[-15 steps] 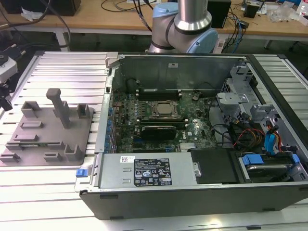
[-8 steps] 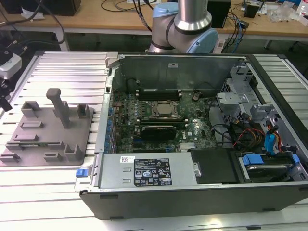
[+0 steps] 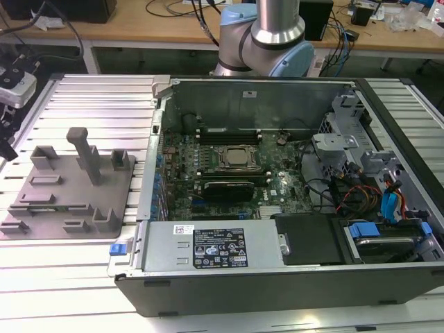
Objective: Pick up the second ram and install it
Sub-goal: 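Pick up the second ram and move it above second insertion slot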
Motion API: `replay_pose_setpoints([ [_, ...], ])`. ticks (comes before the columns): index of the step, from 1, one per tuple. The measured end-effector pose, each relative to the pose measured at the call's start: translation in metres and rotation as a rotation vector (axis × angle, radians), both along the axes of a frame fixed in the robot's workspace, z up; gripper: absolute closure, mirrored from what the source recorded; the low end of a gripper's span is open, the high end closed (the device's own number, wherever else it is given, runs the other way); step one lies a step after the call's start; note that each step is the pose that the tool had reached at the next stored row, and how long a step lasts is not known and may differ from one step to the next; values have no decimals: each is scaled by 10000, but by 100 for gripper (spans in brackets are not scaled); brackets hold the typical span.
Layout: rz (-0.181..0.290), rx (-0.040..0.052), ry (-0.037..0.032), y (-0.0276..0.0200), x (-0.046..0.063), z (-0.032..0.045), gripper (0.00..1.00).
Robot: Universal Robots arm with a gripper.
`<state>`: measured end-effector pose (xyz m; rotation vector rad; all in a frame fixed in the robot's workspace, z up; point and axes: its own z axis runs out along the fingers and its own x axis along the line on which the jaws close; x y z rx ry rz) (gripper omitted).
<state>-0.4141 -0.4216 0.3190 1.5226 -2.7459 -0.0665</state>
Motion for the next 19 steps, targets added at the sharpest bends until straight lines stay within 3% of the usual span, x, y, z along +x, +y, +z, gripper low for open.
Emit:
replay_pose_setpoints([
  [2,867,1,-1,0,0,-8,92],
  [9,3064,-4,0,0,0,-34,92],
  [12,3364,-6,0,0,0,-66,92],
  [15,3754,-7,0,0,0,-171,92],
  [19,4135,-7,0,0,1,-217,92],
])
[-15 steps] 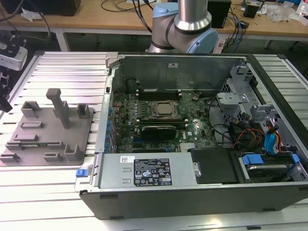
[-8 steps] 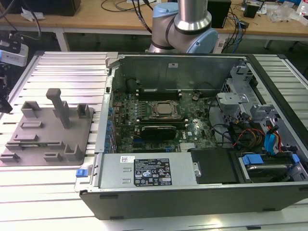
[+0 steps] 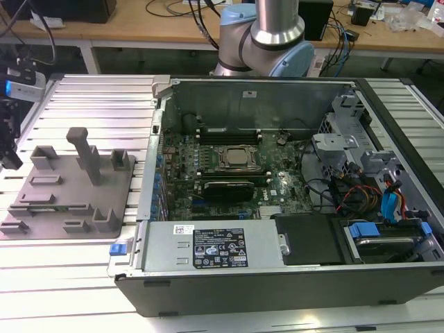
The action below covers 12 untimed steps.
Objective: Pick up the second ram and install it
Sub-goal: 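Pick up the second ram and move it above second insertion slot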
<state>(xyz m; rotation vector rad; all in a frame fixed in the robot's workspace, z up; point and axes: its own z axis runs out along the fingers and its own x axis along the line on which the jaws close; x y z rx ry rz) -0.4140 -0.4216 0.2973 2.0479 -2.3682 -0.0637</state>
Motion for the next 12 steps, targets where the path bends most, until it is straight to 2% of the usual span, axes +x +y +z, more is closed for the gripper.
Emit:
replay_pose_setpoints([
  [2,138,1,-2,0,0,-64,92],
  [8,266,0,-1,1,21,-161,92],
  [12,341,0,0,0,27,-255,92],
])
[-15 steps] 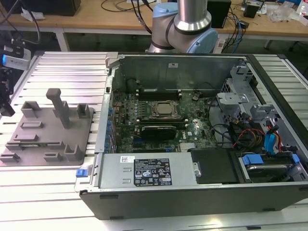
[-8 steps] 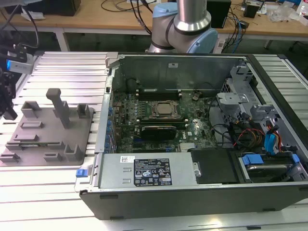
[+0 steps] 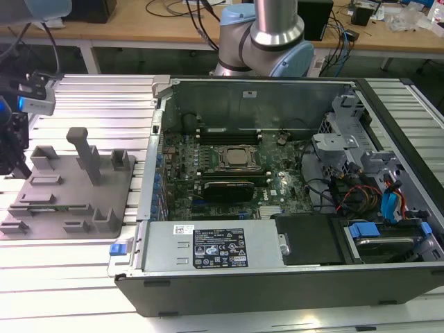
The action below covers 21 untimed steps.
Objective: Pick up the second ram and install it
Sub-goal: 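Pick up the second ram and move it above second insertion slot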
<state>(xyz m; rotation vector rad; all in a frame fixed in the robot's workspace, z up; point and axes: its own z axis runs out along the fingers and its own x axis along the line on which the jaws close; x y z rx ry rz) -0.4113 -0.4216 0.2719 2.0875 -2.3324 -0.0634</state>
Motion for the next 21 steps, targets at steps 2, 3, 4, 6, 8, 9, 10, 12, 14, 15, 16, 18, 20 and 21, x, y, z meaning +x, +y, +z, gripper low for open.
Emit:
replay_pose_setpoints([
  [2,17,1,0,0,0,-42,92],
  [3,21,1,-1,0,0,-60,92],
  [4,22,0,-1,0,0,-70,92],
  [6,28,0,0,0,0,-105,92],
  [8,31,-2,3,0,0,-109,92],
  [9,32,-1,2,0,0,-109,92],
  [10,32,-1,2,0,0,-110,92],
  [12,33,3,-5,0,1,-125,92],
  [14,33,1,-1,0,0,-154,92],
  [15,33,0,0,0,0,-169,92],
  [16,33,1,-1,0,0,-179,92],
  [18,33,-1,1,0,0,-194,92],
  [20,33,0,0,0,0,-216,92],
  [21,33,0,-1,0,0,-224,92],
])
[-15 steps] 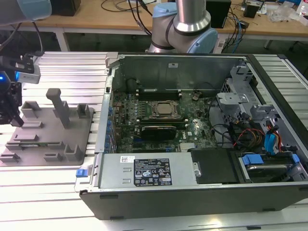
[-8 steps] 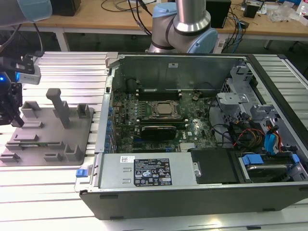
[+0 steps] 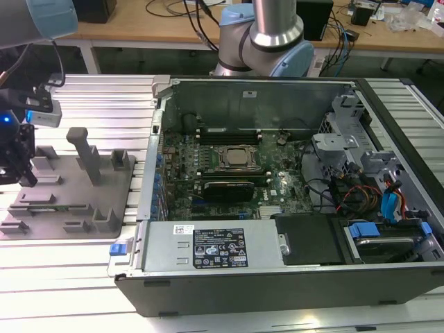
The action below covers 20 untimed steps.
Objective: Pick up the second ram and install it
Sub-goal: 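Pick up the second ram and move it above second insertion slot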
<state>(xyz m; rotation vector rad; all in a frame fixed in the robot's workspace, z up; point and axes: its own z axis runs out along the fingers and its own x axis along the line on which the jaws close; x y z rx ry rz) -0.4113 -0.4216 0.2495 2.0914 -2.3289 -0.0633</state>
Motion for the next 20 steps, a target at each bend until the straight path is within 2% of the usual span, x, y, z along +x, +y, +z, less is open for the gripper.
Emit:
replay_pose_setpoints([
  [5,12,-1,2,-9,1,-63,92],
  [6,22,0,0,-27,1,-74,92],
  [10,31,0,1,-155,0,-101,92],
  [14,31,1,5,-188,21,-121,92],
  [20,32,1,57,-226,76,-141,92],
])
